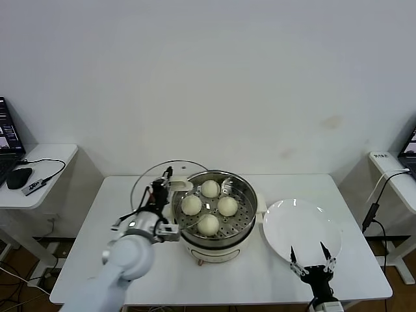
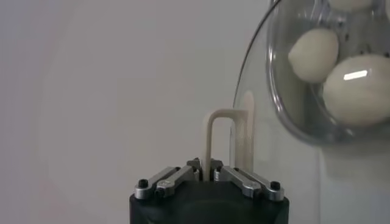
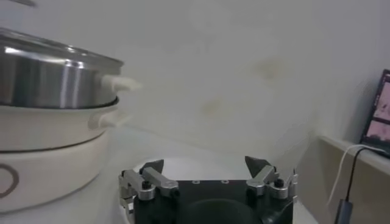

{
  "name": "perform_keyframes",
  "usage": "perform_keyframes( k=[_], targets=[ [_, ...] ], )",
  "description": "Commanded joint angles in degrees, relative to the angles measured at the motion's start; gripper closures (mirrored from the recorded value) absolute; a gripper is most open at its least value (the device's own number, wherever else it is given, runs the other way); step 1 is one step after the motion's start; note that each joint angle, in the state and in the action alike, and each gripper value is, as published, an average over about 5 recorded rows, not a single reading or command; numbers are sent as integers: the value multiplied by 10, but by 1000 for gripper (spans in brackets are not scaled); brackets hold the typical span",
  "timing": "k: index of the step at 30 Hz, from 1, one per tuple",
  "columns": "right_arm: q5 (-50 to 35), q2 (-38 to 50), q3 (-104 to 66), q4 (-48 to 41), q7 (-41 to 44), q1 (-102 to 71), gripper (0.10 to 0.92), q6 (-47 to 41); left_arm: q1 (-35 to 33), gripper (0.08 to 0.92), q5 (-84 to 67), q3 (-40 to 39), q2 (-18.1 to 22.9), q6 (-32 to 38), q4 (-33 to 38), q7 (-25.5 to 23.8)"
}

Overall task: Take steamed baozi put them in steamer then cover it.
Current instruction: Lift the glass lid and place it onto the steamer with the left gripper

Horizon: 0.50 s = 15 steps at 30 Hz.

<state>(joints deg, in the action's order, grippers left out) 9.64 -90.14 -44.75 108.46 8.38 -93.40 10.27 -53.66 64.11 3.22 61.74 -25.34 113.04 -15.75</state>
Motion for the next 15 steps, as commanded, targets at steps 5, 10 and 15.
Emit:
perform_keyframes(
  k=[5,10,15],
  targets=[
    [16,-2,2,-13,-2,6,203,1,60,847,62,-94,132,-43,-61,-32],
    [15,-2,3,-19,-3,8,203,2,60,847,88,-100,155,-38,-80,-33],
    [15,-2,3,-21,-4,9,203,3,54,847,113,-102,172,-28,-94,-33]
  ],
)
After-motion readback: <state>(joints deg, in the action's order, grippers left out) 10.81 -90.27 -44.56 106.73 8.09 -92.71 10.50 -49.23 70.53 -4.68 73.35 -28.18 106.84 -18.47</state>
